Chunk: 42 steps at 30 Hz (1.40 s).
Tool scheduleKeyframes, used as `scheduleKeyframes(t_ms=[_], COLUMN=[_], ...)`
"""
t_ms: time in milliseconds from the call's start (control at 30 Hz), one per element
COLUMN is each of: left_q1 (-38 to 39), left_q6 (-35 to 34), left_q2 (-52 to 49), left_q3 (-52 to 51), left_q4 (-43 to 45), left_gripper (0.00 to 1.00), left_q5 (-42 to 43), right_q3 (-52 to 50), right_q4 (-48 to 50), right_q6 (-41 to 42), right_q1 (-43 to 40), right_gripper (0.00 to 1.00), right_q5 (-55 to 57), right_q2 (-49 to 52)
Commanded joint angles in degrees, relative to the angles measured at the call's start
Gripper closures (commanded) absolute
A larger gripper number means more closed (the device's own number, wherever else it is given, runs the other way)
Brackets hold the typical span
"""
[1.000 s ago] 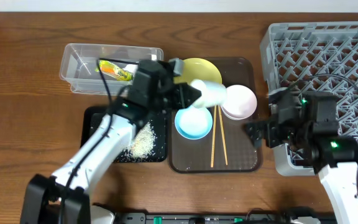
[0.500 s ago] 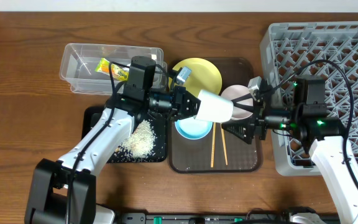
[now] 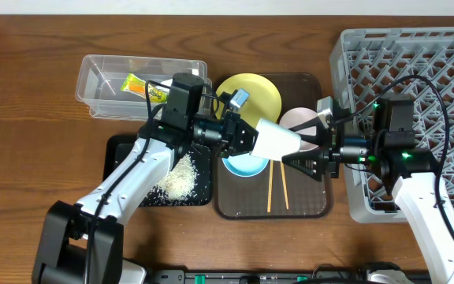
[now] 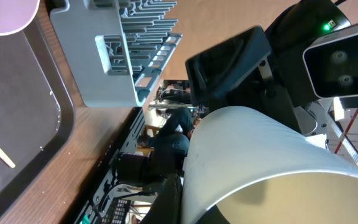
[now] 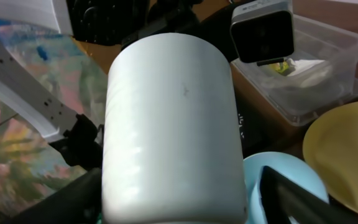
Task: Sort waste into correct bins and load items into the dishwasher rack
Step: 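Hand the white cup from the left gripper to the right gripper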
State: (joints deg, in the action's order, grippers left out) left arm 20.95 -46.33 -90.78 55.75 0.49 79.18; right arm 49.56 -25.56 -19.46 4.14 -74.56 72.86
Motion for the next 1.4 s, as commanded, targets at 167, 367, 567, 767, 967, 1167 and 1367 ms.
scheduleKeyframes(t_ms=[167,367,567,767,967,1167,1367], left_q1=[0.4,0.8,0.8,0.8,0.8,0.5,-2.7], left_q6=[-2.1,-4.0,-5.0,-5.0,-4.0,12.5,25.0], left_q2=[0.0,0.0,0.0,0.0,0.0,0.0,1.8], left_q3=[0.9,0.9,0.9,0.9,0.8,0.7,1.1], left_q4=[0.7,2.4,2.7,2.6,2.6,-5.6,-22.1], left_gripper=[0.94,0.94,0.94,0.94,0.86,0.6,0.48], left_q5=[1.1,-0.7,-0.8,-0.7,-2.2,-16.9,-43.0], right_q3=[1.0,1.0,1.0,1.0,1.0,1.0,1.5], right_q4=[0.1,0.1,0.4,1.6,1.6,1.5,-2.6], right_q6=[-0.7,-0.7,-0.7,-0.7,-0.7,4.4,10.9], right_q1=[0.5,0.5,0.5,0.5,0.5,0.5,0.3], right_gripper=[0.3,0.32,0.34,0.46,0.49,0.53,0.71], right_q5=[-2.2,-2.2,-2.3,-2.3,-1.6,11.8,34.2], right_q2=[0.3,0.3,0.3,0.3,0.3,0.3,-1.2])
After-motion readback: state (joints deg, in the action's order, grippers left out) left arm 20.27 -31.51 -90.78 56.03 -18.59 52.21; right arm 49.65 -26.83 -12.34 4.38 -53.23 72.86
